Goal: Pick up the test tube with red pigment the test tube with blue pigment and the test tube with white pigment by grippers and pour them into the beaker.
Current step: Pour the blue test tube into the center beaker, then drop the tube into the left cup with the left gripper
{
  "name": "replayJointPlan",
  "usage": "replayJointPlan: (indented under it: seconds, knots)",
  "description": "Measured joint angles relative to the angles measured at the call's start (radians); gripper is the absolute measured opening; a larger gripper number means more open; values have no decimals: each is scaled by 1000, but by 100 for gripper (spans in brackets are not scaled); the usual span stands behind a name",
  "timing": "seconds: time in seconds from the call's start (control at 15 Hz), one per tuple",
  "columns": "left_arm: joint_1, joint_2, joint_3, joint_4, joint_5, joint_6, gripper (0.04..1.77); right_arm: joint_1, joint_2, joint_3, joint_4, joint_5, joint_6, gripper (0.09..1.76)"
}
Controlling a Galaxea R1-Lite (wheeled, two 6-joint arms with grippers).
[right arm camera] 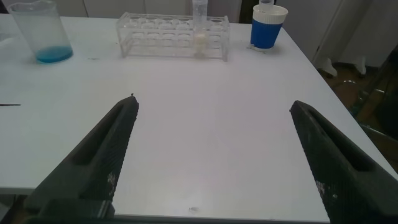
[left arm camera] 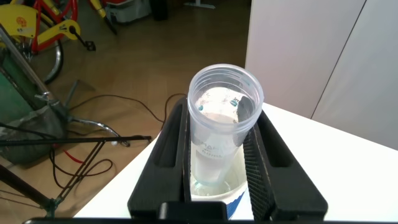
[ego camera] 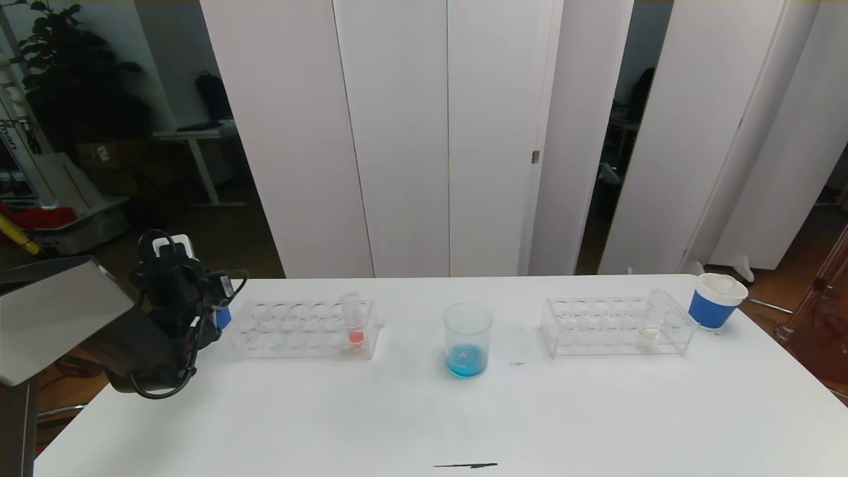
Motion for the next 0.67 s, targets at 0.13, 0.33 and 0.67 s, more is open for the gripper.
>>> replayJointPlan:
  seconds: [0.13,0.33,0.67]
  knots:
    - [1,3,2,9,-10,-6,57,0,0,0,0,0,0,175]
    - [0,1,4,28,-11,-8,57,0,0,0,0,0,0,175]
    - [-2,-7,7,30,-10,-7,57,0,0,0,0,0,1,175]
